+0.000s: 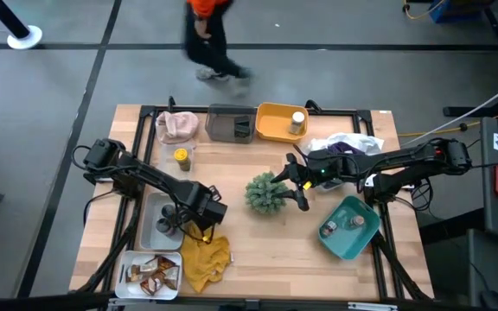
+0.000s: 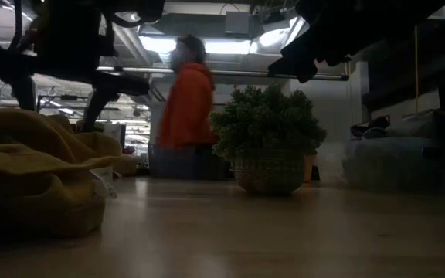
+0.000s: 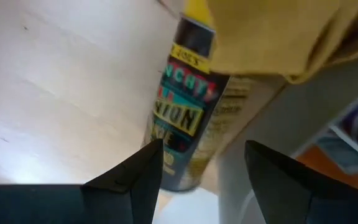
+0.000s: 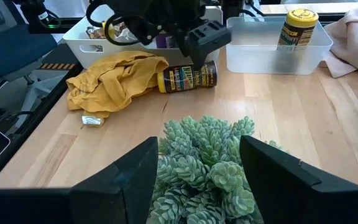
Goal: Sort spices by type
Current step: Put the yellow spice bottle into the transparent bin
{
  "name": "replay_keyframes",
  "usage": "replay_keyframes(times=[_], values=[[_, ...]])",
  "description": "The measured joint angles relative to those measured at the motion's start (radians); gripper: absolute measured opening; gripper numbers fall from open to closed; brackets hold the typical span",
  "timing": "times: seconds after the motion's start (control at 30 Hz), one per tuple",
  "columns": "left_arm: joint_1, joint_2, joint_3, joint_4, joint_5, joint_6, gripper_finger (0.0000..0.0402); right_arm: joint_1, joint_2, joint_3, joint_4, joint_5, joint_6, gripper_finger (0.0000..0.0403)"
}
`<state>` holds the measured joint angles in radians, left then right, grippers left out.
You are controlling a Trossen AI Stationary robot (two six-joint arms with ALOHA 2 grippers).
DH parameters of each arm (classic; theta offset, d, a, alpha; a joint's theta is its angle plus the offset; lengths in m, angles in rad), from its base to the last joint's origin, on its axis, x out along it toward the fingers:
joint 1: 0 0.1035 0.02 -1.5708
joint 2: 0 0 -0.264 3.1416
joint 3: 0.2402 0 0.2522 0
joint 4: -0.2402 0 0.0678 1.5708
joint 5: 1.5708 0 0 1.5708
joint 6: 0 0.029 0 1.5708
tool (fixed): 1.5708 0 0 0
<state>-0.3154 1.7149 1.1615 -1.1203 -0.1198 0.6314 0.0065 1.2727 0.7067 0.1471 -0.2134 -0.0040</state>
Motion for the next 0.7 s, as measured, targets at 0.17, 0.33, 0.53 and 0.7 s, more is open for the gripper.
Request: replay_keyframes(times=[0.17, 0.33, 0.53, 0.7], values=[[-0.003, 0.0, -0.044, 0.095, -0.031, 0.005, 0.021, 0.0, 0.0, 0.0, -0.001, 0.0, 0.0, 0.0225], [-0.003, -0.003, -0.073, 0.133, -0.035, 0.005, 0.021, 0.0, 0.0, 0.0, 0.0, 0.0, 0.0, 0.0225], [0.016, -0.004, -0.088, 0.135, -0.025, -0.001, 0.021, 0.0, 0.001, 0.0, 0.0, 0.0, 0.0, 0.0225], [0.038, -0.003, -0.089, 0.16, 0.019, -0.026, 0.021, 0.0, 0.001, 0.0, 0.0, 0.0, 0.0, 0.0225]])
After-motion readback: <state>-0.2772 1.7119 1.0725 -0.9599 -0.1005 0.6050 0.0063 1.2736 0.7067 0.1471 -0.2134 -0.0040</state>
